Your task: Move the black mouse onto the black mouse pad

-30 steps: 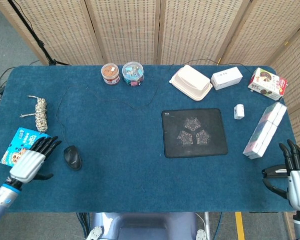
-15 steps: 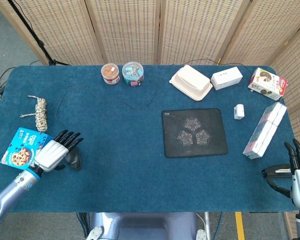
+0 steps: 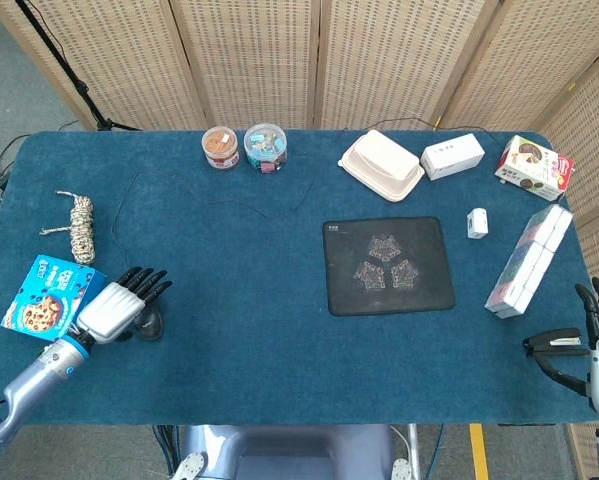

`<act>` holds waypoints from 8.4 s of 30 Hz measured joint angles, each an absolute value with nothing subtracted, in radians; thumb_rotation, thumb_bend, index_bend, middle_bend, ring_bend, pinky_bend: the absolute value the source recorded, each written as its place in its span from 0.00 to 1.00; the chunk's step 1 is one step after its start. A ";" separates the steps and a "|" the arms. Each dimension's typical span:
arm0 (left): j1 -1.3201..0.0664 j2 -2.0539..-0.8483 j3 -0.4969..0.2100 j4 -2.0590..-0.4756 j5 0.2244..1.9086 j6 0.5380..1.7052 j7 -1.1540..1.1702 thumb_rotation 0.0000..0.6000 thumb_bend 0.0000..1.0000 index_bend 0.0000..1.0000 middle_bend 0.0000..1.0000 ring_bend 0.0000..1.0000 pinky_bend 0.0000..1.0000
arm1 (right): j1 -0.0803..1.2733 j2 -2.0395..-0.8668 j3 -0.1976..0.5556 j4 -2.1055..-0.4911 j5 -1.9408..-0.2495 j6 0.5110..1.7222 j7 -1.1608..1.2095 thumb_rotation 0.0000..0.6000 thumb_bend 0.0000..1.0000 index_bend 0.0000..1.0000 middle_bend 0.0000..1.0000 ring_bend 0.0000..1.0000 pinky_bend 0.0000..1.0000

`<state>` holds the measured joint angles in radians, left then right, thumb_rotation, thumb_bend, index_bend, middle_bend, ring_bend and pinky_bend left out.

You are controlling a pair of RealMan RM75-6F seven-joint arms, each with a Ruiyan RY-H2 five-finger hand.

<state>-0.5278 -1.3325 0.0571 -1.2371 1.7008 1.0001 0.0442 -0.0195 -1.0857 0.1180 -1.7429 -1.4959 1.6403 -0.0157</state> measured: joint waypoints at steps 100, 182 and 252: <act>-0.818 -1.655 -0.222 -1.677 1.261 0.860 0.715 1.00 0.13 0.00 0.00 0.00 0.00 | -0.003 -1.038 0.111 -1.737 -1.465 1.565 0.093 1.00 0.00 0.00 0.00 0.00 0.00; -0.132 -0.903 -0.065 -1.703 1.510 1.557 -0.293 1.00 0.06 0.00 0.00 0.00 0.00 | 0.714 -2.036 0.285 -1.469 -0.941 1.191 -0.772 1.00 0.00 0.00 0.00 0.00 0.00; -0.127 -0.901 -0.074 -1.712 1.532 1.516 -0.278 1.00 0.06 0.00 0.00 0.00 0.00 | 0.718 -1.834 0.461 -1.532 -0.775 1.250 -0.728 1.00 0.27 0.47 0.50 0.48 0.40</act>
